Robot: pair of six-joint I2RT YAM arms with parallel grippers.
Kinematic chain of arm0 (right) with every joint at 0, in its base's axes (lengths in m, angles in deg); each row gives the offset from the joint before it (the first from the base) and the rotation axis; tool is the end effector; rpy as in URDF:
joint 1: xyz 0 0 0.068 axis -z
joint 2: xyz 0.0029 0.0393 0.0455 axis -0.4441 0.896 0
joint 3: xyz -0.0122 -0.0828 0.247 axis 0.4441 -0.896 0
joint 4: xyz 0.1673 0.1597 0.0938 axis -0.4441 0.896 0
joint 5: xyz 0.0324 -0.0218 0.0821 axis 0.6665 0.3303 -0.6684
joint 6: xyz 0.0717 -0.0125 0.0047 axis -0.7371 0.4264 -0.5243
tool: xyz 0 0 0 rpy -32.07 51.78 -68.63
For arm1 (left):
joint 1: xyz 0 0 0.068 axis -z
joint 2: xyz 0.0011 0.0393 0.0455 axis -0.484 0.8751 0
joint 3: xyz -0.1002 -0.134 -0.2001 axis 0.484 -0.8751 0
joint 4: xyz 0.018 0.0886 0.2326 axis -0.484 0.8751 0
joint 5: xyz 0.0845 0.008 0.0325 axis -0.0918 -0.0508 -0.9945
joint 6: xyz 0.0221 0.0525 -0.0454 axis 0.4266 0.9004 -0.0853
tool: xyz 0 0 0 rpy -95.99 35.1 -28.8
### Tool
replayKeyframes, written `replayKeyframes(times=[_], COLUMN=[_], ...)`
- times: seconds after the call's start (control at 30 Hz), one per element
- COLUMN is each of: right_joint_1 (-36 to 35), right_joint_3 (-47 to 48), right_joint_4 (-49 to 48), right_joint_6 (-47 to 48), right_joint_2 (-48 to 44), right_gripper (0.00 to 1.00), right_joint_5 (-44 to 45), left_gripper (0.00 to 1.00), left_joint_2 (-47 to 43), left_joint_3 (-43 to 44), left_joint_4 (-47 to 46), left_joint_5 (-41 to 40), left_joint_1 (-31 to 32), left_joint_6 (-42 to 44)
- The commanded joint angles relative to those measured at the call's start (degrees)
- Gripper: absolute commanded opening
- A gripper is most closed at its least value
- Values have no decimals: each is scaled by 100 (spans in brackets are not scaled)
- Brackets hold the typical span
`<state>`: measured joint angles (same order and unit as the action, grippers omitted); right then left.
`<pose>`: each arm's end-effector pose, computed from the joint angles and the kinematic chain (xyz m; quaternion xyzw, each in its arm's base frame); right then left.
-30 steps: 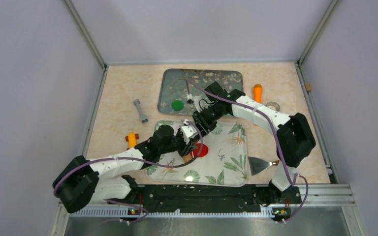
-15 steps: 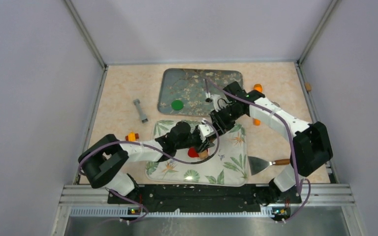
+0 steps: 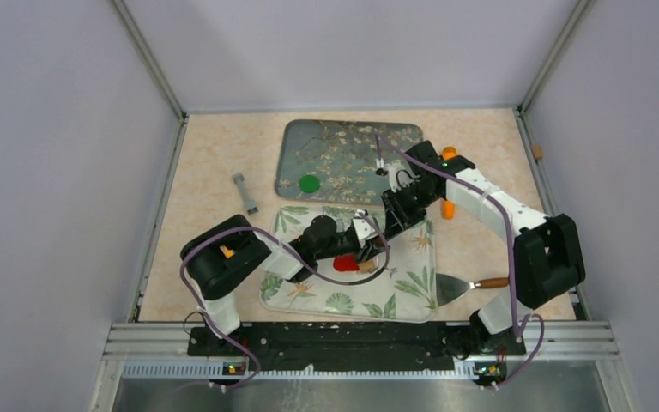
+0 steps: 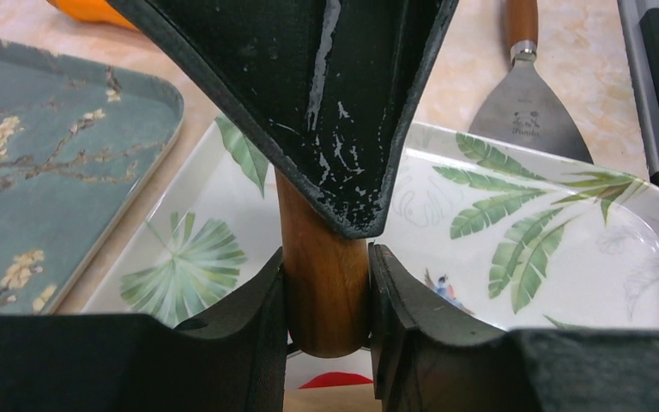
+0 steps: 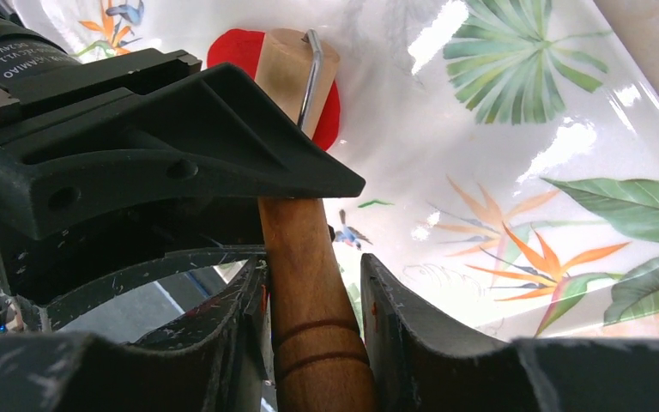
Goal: Roll out the dumpling wrappers from the dough
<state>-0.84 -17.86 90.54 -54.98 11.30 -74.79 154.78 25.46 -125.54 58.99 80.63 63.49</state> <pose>0.2532 0.1638 0.2191 -0.3118 0.9030 0.2762 0.1052 0.1939 -0.2842 0.1447 0.4718 0.5962 -0.3915 0.5183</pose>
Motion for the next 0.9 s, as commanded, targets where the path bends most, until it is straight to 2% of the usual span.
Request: replayKeyframes(times=[0.0, 0.2, 0.47, 0.7, 0.87], right_joint_1=[-277, 64, 597, 690, 702], right_joint_3=[-277, -178, -183, 859, 1433], right_joint_4=[-533, -178, 271, 733, 748], right_joint_6=[105, 183, 375, 472, 371], right_joint_2=[274, 52, -382, -606, -710], right_gripper=[0, 0, 0, 0, 0], right_joint_5=[904, 914, 974, -610, -1099], left_gripper=[0, 0, 0, 0, 0], left_joint_2=[875, 1092, 1297, 406, -35], left_joint_3=[422, 863, 1617, 2010, 2167], left_joint_4=[58, -17, 322, 1147, 1757], left_joint_5=[-22, 32, 241, 456, 602], left_joint_1=[231, 336, 431, 164, -20], left_joint_6=[-316, -444, -497, -507, -511])
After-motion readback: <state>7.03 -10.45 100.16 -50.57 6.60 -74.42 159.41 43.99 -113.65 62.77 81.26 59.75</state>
